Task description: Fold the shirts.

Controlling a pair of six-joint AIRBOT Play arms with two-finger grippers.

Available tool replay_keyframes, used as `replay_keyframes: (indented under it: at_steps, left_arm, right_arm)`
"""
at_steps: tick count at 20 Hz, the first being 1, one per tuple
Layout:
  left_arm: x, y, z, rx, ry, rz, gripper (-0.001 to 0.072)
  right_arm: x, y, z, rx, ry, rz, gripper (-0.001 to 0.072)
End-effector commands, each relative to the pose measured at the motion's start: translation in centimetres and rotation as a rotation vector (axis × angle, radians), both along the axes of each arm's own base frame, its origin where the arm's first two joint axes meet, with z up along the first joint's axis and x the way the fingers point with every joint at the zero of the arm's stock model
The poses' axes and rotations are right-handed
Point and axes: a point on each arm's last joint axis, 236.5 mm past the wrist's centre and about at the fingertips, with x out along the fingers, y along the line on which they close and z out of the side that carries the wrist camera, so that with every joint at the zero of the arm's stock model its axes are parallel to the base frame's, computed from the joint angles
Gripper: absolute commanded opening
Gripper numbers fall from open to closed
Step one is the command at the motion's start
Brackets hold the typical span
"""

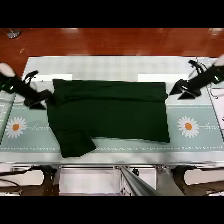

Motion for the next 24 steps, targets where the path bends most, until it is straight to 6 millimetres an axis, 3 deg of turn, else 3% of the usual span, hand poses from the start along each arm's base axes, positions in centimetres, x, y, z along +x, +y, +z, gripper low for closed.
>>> replay_keyframes:
  at_steps: [1, 2, 5, 9, 12, 14, 16, 17, 18, 19, 21, 22, 24]
  left_arm:
    - [-6.5, 1.9, -1.2, -0.009, -0.022, 0.143, 0.0704]
    - [-8.0, 1.2, -1.4, -0.075, -0.044, 0.222, 0.0705]
    - [-9.7, -0.8, -1.6, -0.240, -0.133, 0.416, 0.0705]
    - [-11.7, -3.0, -3.3, -0.274, -0.087, 0.444, 0.0704]
    - [-12.6, -5.4, -4.8, -0.287, -0.065, 0.417, 0.0704]
    - [-12.1, -6.7, -5.2, -0.306, -0.090, 0.412, 0.0704]
    - [-11.5, -8.1, -5.0, -0.331, -0.120, 0.382, 0.0700]
    - [-11.6, -8.7, -4.8, -0.339, -0.126, 0.345, 0.0625]
    - [-11.9, -9.2, -4.7, -0.346, -0.127, 0.306, 0.0291]
    - [-12.1, -9.5, -4.5, -0.359, -0.135, 0.275, 0.0036]
    - [-12.2, -9.8, -4.0, -0.382, -0.146, 0.241, 0.0035]
    - [-12.1, -9.9, -3.9, -0.387, -0.149, 0.235, 0.0035]
    - [-12.0, -10.0, -3.8, -0.393, -0.152, 0.237, 0.0035]
  right_arm:
    - [-3.9, -0.2, -0.2, 0.019, -0.136, -0.132, 0.0619]
    - [-5.4, 1.0, -0.6, 0.053, -0.170, -0.146, 0.0618]
    - [-9.2, 4.5, -2.0, 0.145, -0.198, -0.194, 0.0618]
    - [-12.0, 7.1, -3.0, 0.230, -0.171, -0.188, 0.0618]
    - [-12.2, 7.5, -2.9, 0.251, -0.161, -0.192, 0.0618]
    - [-11.2, 7.7, -2.3, 0.276, -0.191, -0.230, 0.0618]
    - [-10.5, 6.4, -2.1, 0.223, -0.208, -0.227, 0.0618]
    - [-10.6, 4.9, -2.1, 0.172, -0.191, -0.231, 0.0618]
    - [-11.1, 3.0, -2.3, 0.115, -0.166, -0.243, 0.0618]
    - [-12.1, 0.9, -2.7, 0.051, -0.119, -0.268, 0.0618]
    - [-15.8, -1.9, -4.1, -0.043, 0.027, -0.303, 0.0618]
    - [-17.8, -2.3, -4.7, -0.070, 0.105, -0.306, 0.0618]
    - [-20.6, -0.8, -5.6, -0.032, 0.212, -0.299, 0.0618]
